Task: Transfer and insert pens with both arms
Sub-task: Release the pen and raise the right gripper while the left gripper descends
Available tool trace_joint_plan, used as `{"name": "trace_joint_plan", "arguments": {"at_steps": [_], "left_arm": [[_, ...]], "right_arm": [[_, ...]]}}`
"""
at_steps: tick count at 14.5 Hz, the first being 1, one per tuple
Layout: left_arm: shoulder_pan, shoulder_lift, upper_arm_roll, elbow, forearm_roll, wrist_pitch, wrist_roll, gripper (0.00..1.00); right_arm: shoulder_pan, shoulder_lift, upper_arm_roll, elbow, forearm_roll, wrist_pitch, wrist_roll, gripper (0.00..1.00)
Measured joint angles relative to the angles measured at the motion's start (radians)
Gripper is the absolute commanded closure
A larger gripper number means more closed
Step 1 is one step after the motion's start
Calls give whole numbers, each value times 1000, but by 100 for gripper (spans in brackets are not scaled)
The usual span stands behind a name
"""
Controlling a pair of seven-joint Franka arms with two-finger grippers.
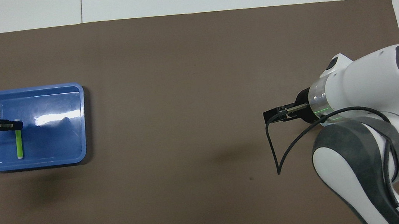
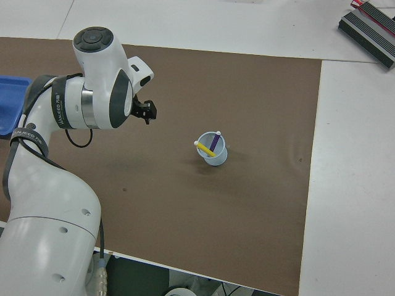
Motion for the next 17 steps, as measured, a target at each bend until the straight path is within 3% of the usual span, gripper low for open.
{"name": "trace_joint_plan", "arguments": {"at_steps": [3,5,7,8,11,17], "left_arm": [[0,19,-3,0,0,14,0,41],[-1,30,-7,-1,0,15,-6,47],[-2,31,-9,-1,0,16,-11,60],[-2,30,-9,-1,0,16,-12,73],[-2,29,-9,-3,0,23,-15,100],[-3,23,-10,-5,1,24,-19,100]], "right_arm": [[50,1,0,1,66,63,154,0],[77,2,0,1,103,96,234,0],[103,4,0,1,129,134,285,0],[119,5,0,1,134,156,318,0],[185,7,1,0,172,214,455,0],[234,11,1,0,252,297,570,0]]}}
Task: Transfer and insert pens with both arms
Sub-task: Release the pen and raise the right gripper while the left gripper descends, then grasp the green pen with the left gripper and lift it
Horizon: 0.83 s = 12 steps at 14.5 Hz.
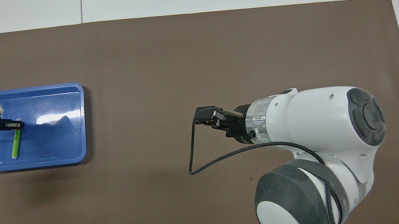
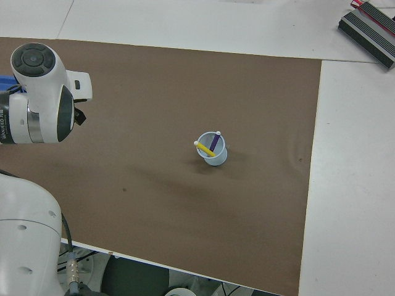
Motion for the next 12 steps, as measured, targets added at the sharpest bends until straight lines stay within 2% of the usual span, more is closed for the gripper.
{"name": "trace_joint_plan", "arguments": {"at_steps": [5,12], "left_arm": [[-24,2,-4,34,0,-108,-71,100],[-131,-10,-16,202,-15,-383,-426,100]], "right_arm": [[20,4,0,0,3,42,68,0],[26,5,0,0,62,58,69,0]]}}
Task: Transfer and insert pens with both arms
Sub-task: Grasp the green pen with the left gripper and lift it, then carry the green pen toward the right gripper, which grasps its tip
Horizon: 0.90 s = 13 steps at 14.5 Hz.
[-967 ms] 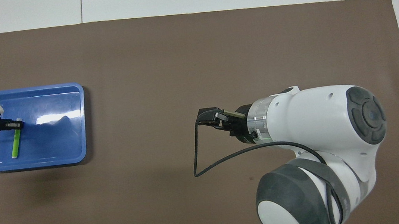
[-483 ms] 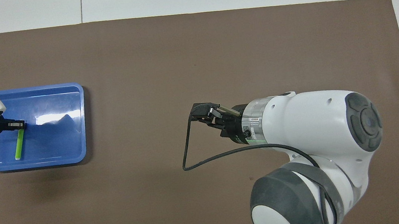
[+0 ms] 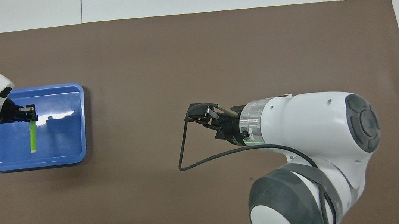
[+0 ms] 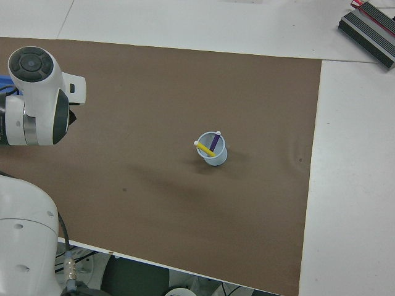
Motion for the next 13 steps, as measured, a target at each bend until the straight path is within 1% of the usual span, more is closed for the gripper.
{"name": "trace_joint_plan", "arguments": {"at_steps": [3,7,11,13], "left_arm": [[-43,-38,-2,36,-84,-67,-155,100],[-66,-81,-6,37,-213,-98,-356,100],[-94,-123,-30,38,-298,-126,-603,100],[-115,-144,-33,38,-350,-147,-724,100]], "right_arm": [[1,2,0,0,5,35,19,0],[22,4,0,-1,10,63,50,0],[29,7,-1,-2,23,79,60,0],[30,11,-1,-5,31,127,60,0]]}}
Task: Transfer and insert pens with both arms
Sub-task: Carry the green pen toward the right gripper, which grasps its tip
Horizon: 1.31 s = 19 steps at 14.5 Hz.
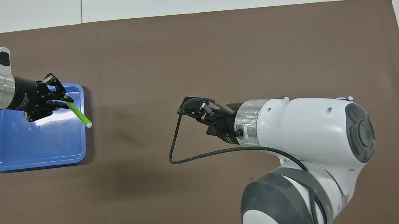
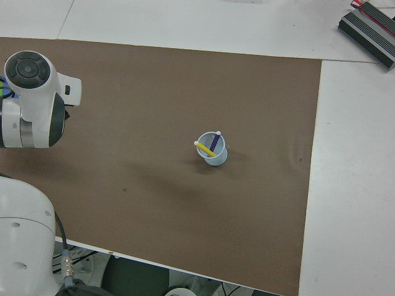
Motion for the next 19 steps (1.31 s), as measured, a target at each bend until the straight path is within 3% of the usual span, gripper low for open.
{"name": "trace_joint_plan", "arguments": {"at_steps": [4,7,9,15,19], "left_arm": [[-46,-29,-3,-2,-69,-36,-217,100],[-83,-41,-3,-3,-116,-36,-372,100],[-101,-57,-4,-8,-129,-48,-436,100],[-154,-176,-3,-118,-172,-50,-608,100],[-156,-231,-1,-170,-176,-46,-671,100]], "right_arm": [[43,9,1,-23,56,134,0,0],[77,18,1,-24,75,159,0,1],[97,20,0,-24,82,176,8,10],[174,100,1,1,83,342,87,20],[177,146,0,51,83,369,105,22]]}}
